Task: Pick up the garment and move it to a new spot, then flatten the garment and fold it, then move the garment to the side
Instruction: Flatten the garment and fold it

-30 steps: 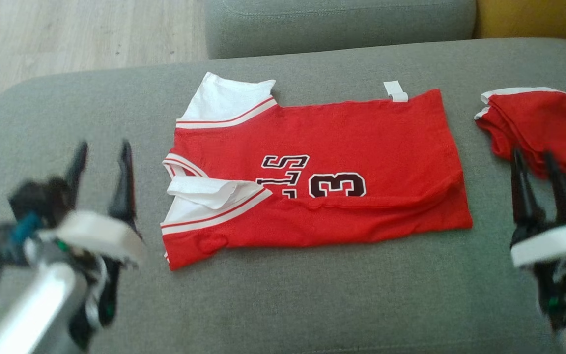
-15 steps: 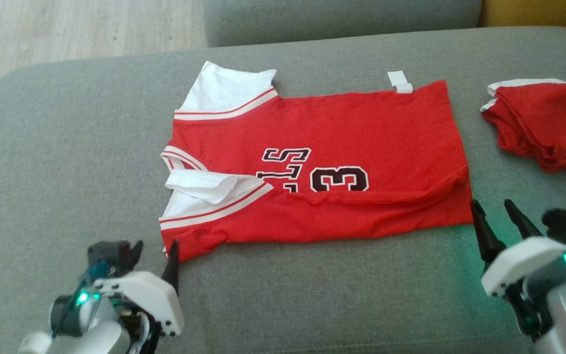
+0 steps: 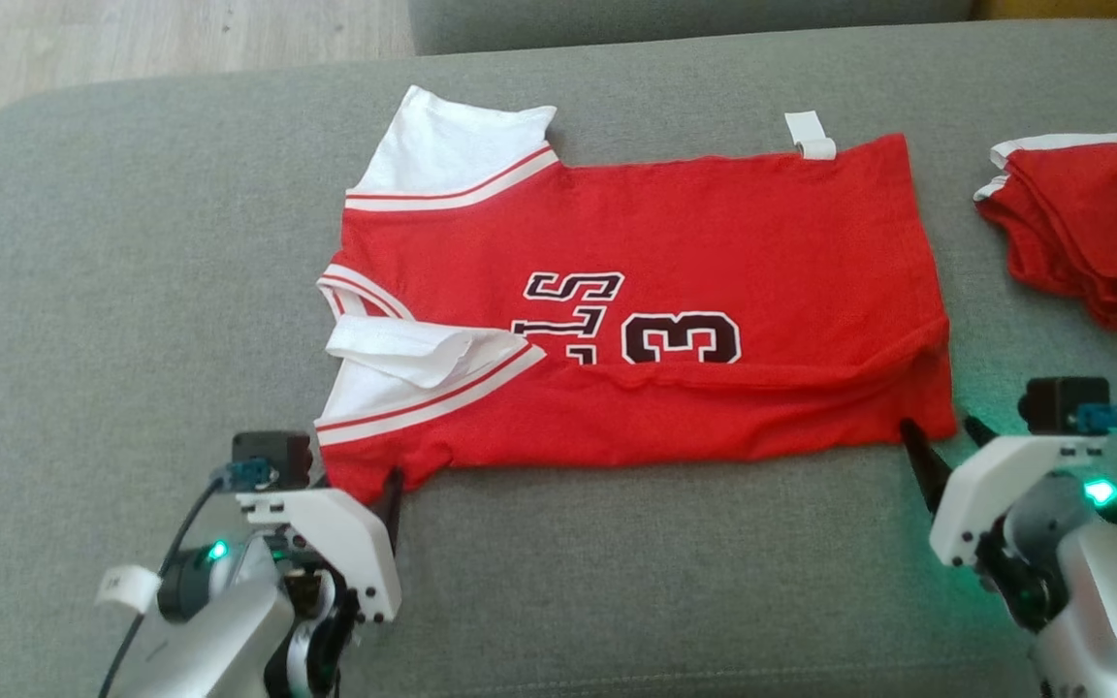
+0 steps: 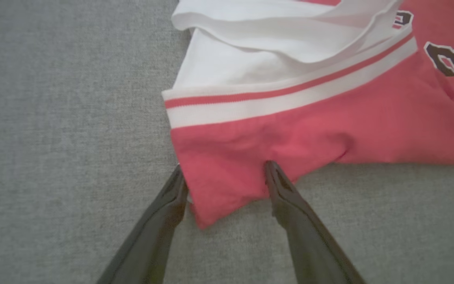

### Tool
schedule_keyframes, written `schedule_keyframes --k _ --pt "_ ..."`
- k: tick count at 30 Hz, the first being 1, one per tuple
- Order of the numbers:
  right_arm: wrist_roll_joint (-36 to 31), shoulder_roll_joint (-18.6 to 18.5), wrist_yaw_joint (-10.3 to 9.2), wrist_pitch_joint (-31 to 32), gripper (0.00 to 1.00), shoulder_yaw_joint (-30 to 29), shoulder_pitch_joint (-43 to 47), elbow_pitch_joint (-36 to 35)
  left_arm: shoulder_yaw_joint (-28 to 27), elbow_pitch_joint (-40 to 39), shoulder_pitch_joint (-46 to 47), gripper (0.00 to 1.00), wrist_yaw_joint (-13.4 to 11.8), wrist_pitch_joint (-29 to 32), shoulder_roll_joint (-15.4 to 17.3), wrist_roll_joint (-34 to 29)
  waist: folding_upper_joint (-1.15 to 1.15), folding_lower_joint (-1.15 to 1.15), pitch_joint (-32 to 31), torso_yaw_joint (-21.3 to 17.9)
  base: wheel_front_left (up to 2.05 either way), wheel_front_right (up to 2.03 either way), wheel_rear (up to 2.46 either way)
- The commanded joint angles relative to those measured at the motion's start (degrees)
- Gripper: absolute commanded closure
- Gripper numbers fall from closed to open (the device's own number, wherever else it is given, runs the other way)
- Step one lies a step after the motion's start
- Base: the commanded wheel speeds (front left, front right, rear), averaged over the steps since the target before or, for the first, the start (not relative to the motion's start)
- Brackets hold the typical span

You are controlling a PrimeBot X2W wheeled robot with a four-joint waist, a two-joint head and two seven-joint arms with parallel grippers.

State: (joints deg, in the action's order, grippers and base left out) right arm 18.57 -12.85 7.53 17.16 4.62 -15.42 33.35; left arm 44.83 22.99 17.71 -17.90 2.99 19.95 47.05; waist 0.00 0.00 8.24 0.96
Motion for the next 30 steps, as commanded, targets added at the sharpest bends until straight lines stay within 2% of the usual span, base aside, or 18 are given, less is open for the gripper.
schedule_keyframes --k 1,2,3,4,5,6,11,16,18,23,27,30 --pt "0.0 0.2 -0.04 0.3 0.00 1.6 -2.0 -1.2 -1.8 -0.4 2.7 0.00 -0.1 0.4 0.8 0.3 0.00 0.00 0.1 -0.1 0.00 0.00 0.00" --pt "0.1 0.2 -0.04 0.3 0.12 2.1 -2.1 -1.2 -1.8 -0.1 2.8 0.00 -0.1 0.6 0.7 0.5 0.00 0.00 0.2 -0.1 0.00 0.00 0.00" --pt "0.4 0.2 -0.04 0.1 0.30 2.5 -2.3 -1.1 -1.8 0.3 2.9 0.19 0.1 0.6 0.7 0.6 0.00 0.00 0.2 -0.1 0.00 0.00 0.00" --pt "0.6 0.1 -0.04 -0.1 0.54 2.9 -2.4 -1.0 -1.9 0.6 3.0 0.51 0.3 0.6 0.8 0.7 0.00 0.00 0.2 -0.1 0.00 0.00 0.00" --pt "0.9 0.0 -0.04 -0.3 0.85 3.3 -2.6 -0.9 -1.9 0.8 3.2 0.84 0.5 0.6 0.9 0.7 0.00 0.00 0.2 -0.1 0.00 0.00 0.00" --pt "1.2 -0.1 -0.04 -0.5 1.00 3.8 -2.7 -0.7 -1.7 1.0 3.4 1.00 0.9 0.7 1.1 0.6 0.00 0.00 0.1 -0.1 0.00 0.00 0.00" --pt "2.3 -2.1 -0.04 -0.7 1.00 4.6 -3.4 -0.2 -1.6 -0.1 3.8 1.00 2.1 0.9 3.1 0.4 0.00 0.00 -1.2 0.1 0.00 0.00 0.00" --pt "3.8 -5.6 -0.04 2.9 1.00 6.5 -1.3 -1.7 -0.9 -4.1 2.0 1.00 3.0 3.3 7.1 0.4 0.00 0.00 -3.1 0.1 0.00 0.00 0.00" --pt "5.7 -7.5 -0.04 5.9 1.00 7.7 1.3 -4.1 0.1 -8.3 0.2 1.00 2.8 5.7 9.8 0.3 0.00 0.00 -4.1 0.0 0.00 0.00 0.00" --pt "8.4 -10.4 -0.04 11.6 1.00 8.5 6.7 -9.8 1.7 -16.2 -3.5 1.00 1.5 10.7 14.2 0.8 0.00 0.00 -4.8 -0.3 0.00 0.00 0.00" --pt "9.3 -11.5 -0.04 15.0 1.00 7.2 11.2 -14.0 3.0 -21.4 -6.6 1.00 -0.1 14.3 16.8 1.5 0.00 0.00 -4.8 -0.5 0.00 0.00 0.00" --pt "9.2 -11.3 -0.04 15.8 1.00 6.0 13.0 -15.8 3.0 -22.9 -7.8 1.00 -1.0 15.0 17.5 1.9 0.00 0.00 -4.8 -0.6 0.00 0.00 0.00"
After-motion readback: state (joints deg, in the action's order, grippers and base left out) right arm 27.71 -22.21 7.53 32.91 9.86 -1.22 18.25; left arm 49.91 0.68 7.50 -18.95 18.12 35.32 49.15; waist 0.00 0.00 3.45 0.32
